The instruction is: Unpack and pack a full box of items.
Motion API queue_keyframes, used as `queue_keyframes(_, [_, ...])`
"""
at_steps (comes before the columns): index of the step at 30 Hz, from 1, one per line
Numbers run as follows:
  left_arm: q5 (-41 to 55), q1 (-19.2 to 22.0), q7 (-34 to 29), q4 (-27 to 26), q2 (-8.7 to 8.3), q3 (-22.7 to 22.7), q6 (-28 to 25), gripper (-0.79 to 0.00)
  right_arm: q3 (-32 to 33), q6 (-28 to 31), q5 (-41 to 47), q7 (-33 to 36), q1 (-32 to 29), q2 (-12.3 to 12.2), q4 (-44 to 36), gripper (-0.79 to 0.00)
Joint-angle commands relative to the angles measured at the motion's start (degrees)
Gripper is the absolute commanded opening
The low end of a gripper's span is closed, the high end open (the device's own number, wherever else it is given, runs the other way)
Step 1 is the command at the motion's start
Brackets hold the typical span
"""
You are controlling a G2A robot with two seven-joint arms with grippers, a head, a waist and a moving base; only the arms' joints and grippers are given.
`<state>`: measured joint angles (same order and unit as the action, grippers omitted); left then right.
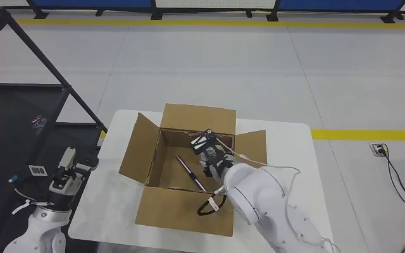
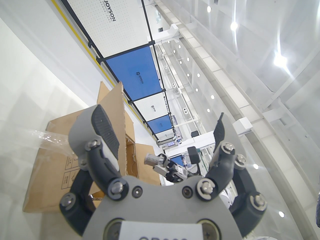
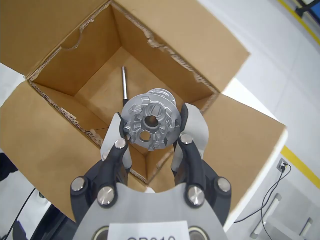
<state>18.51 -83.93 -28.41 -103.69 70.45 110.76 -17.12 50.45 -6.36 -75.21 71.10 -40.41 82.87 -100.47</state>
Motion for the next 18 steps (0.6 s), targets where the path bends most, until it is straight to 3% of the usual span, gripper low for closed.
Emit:
queue_keyframes(1, [0.0,0.0,0.0,0.0,0.00,0.0,0.0,0.000,-4.0,-2.3,2.1,-1.5,4.4,1.6,9.0,-0.785])
queue_keyframes(7, [0.0,0.0,0.0,0.0,0.00,0.0,0.0,0.000,-10.9,-7.7,9.3,-5.5,12.9,6.6,30.7,-0.785])
queue_keyframes(14, [0.0,0.0,0.0,0.0,0.00,0.0,0.0,0.000,-14.7,-8.1,17.7,-10.1,19.0,11.9,49.2,-0.785])
queue_keyframes(16, [0.0,0.0,0.0,0.0,0.00,0.0,0.0,0.000,-15.1,-7.5,19.4,-10.9,20.2,13.1,52.5,-0.600])
queue_keyframes(18, [0.0,0.0,0.0,0.0,0.00,0.0,0.0,0.000,-15.2,-6.9,20.8,-11.7,21.1,14.0,55.4,-0.529])
